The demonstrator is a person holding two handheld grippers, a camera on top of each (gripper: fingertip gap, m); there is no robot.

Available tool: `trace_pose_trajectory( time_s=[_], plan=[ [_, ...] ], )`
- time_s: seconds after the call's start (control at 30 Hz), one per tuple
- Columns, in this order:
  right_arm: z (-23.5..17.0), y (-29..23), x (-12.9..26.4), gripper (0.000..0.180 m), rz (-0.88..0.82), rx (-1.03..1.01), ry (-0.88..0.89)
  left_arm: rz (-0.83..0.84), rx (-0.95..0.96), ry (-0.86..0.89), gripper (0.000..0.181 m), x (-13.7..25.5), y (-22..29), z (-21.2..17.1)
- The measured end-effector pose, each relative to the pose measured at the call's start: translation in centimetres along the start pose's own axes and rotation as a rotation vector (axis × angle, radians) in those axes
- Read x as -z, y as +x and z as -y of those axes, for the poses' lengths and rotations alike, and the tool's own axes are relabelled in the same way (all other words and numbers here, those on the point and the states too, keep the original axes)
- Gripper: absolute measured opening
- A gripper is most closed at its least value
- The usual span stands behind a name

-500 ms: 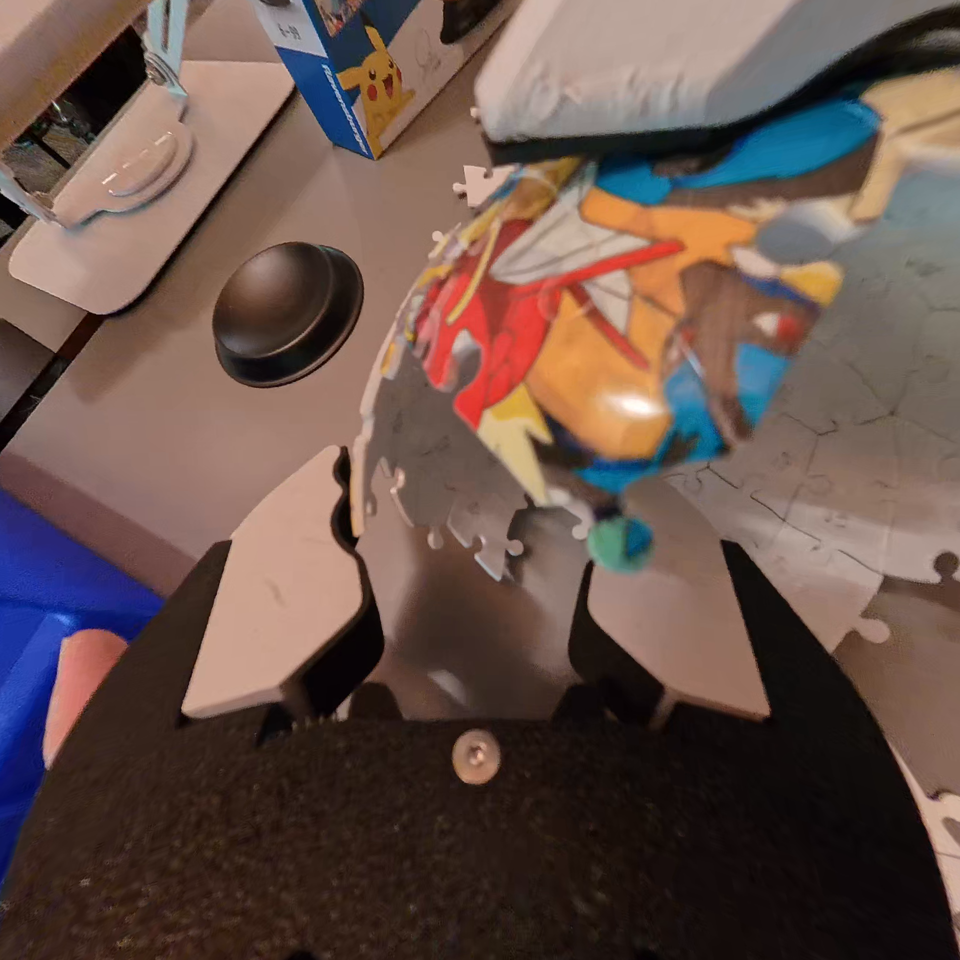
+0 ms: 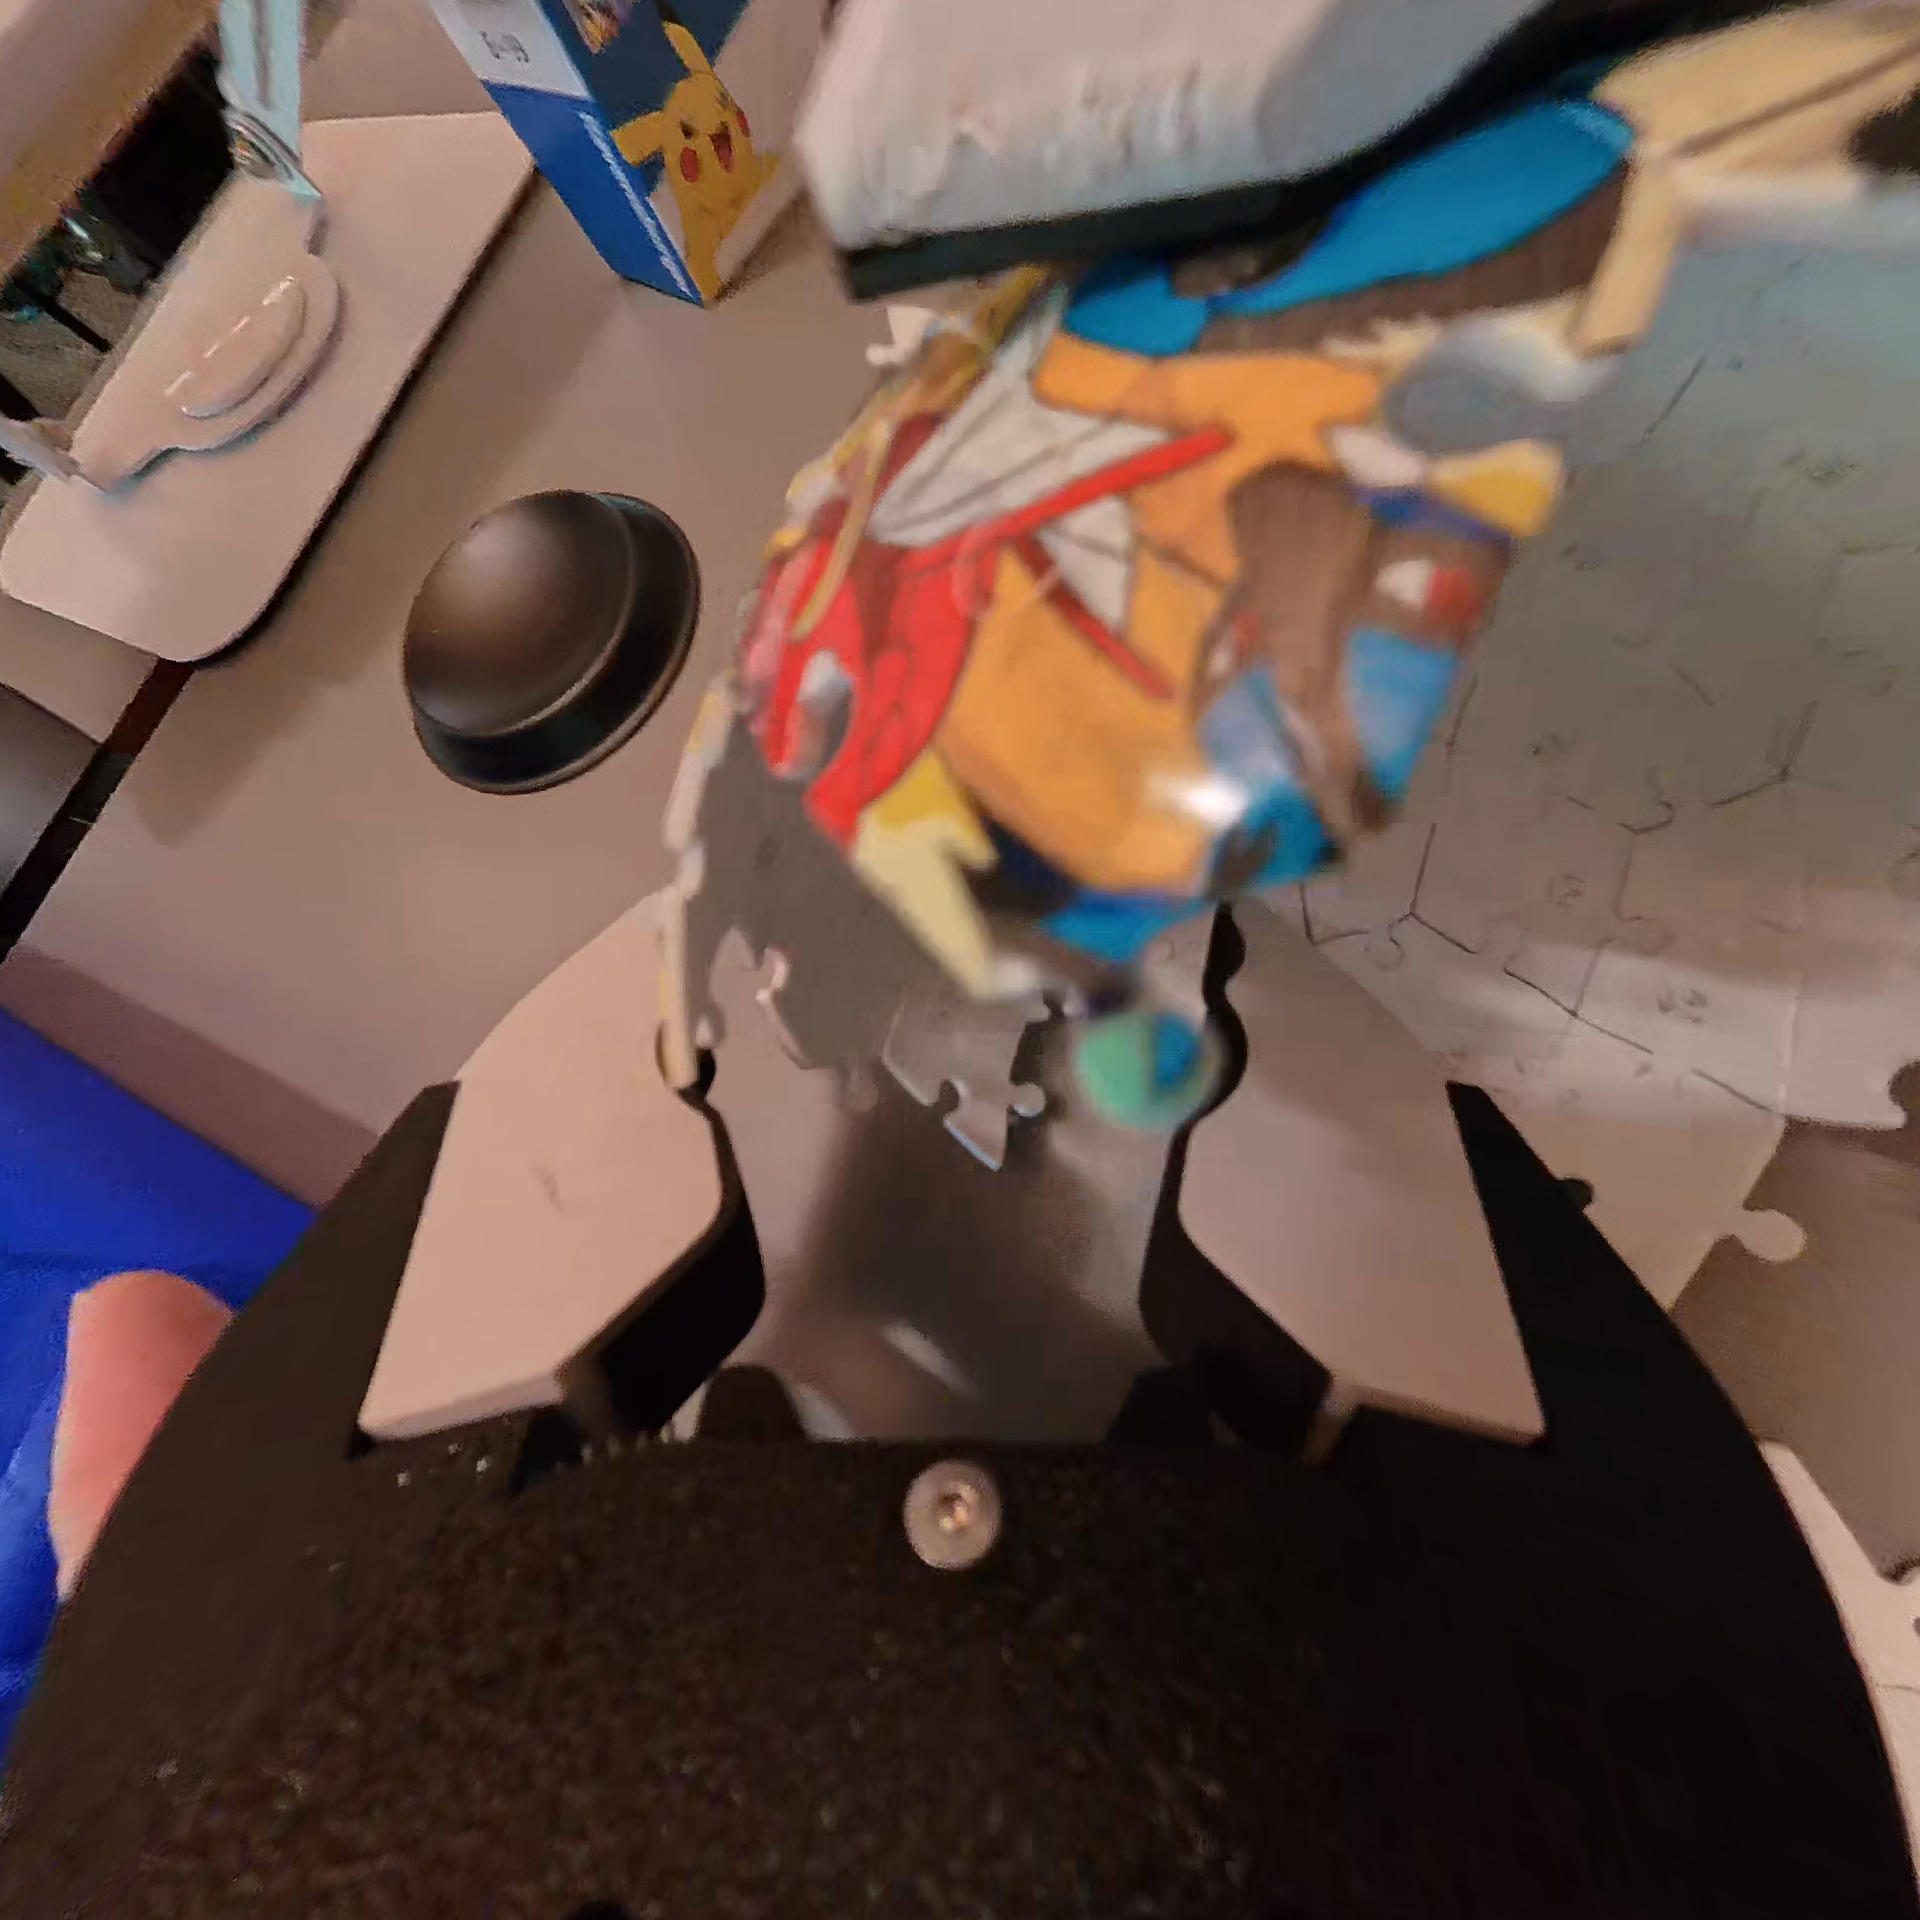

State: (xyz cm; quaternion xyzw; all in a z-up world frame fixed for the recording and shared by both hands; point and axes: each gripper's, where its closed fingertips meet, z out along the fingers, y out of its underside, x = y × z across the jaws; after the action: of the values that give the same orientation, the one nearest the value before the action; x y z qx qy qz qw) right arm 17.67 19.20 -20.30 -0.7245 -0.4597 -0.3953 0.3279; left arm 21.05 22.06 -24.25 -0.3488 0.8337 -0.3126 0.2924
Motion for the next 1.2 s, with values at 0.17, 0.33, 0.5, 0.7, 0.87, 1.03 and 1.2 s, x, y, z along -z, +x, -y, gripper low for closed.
trace_pose_trajectory(
  time_s=[0.17,0.33,0.5,0.7,0.87,1.03,1.2],
  plan=[
    [-0.1,0.0,0.0,0.134,-0.002,-0.006,0.002,-0.019,0.041,0.033,0.089,0.7,-0.1,0.3],
    [-0.1,0.0,0.0,0.134,-0.003,-0.008,0.003,-0.043,0.008,-0.02,0.09,0.0,0.6,-0.5],
    [-0.1,0.0,0.1,0.134,-0.003,-0.013,0.004,-0.043,-0.02,-0.036,0.087,0.1,0.8,-0.4],
    [-0.2,0.0,0.1,0.134,-0.005,-0.011,0.0,-0.071,0.085,0.087,0.085,1.4,0.3,0.8],
    [-0.2,0.0,0.1,0.134,-0.003,-0.006,0.0,-0.082,0.038,0.021,0.088,1.1,0.7,-0.2],
    [-0.2,0.0,0.1,0.134,-0.006,-0.004,-0.002,-0.08,0.01,-0.044,0.091,0.5,0.9,-1.2],
    [-0.2,0.0,0.1,0.134,-0.005,-0.004,-0.001,-0.066,0.041,-0.005,0.09,0.8,0.4,-0.8]
  ],
)
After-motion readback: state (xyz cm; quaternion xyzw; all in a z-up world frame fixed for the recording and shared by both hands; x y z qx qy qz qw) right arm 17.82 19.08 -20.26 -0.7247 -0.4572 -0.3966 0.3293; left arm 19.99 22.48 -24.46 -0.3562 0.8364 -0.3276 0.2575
